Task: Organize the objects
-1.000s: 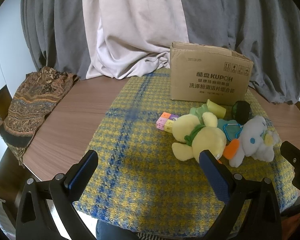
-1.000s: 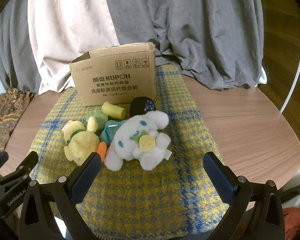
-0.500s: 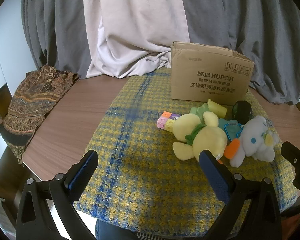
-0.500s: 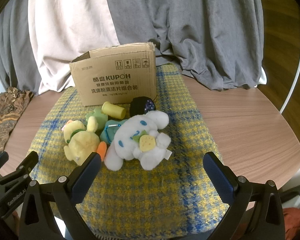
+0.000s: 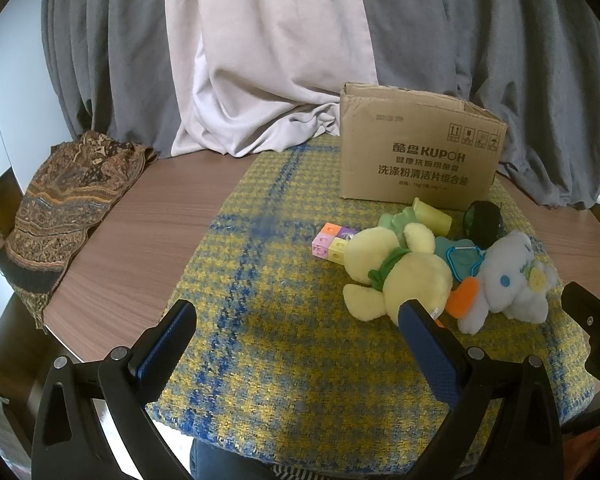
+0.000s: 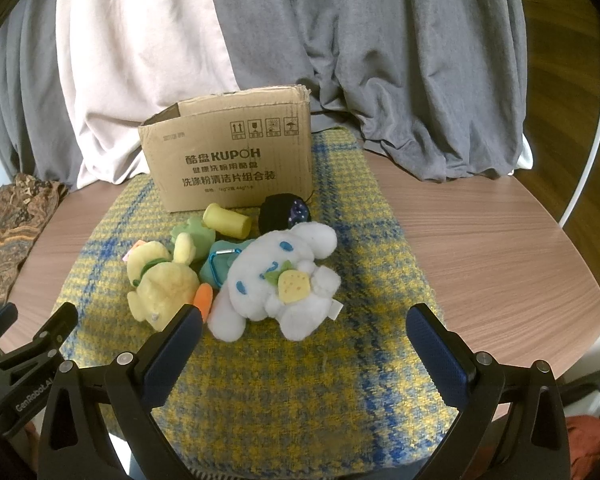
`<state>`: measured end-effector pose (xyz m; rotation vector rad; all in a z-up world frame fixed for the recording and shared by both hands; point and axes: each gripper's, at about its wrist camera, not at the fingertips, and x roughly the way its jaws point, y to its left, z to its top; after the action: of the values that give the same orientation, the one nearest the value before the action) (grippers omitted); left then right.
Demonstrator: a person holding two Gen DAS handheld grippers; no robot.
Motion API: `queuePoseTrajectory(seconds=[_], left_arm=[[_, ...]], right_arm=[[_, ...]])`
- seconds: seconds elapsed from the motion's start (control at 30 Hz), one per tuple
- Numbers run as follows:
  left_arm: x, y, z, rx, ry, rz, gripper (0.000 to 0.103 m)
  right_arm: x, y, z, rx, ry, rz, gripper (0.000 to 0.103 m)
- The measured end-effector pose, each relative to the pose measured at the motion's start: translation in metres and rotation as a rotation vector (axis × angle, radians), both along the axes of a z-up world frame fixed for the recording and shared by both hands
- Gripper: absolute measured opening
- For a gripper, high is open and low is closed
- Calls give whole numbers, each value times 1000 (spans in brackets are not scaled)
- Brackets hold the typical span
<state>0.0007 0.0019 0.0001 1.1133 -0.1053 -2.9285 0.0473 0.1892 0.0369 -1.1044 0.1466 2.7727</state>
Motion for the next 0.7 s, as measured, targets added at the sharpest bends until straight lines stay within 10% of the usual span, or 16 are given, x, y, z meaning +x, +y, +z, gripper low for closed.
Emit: queuePoseTrajectory(seconds=[0.7], left_arm=[[3, 6, 3, 0, 9, -13, 103]], right_arm=[[1, 5, 2, -2, 5, -4, 102]])
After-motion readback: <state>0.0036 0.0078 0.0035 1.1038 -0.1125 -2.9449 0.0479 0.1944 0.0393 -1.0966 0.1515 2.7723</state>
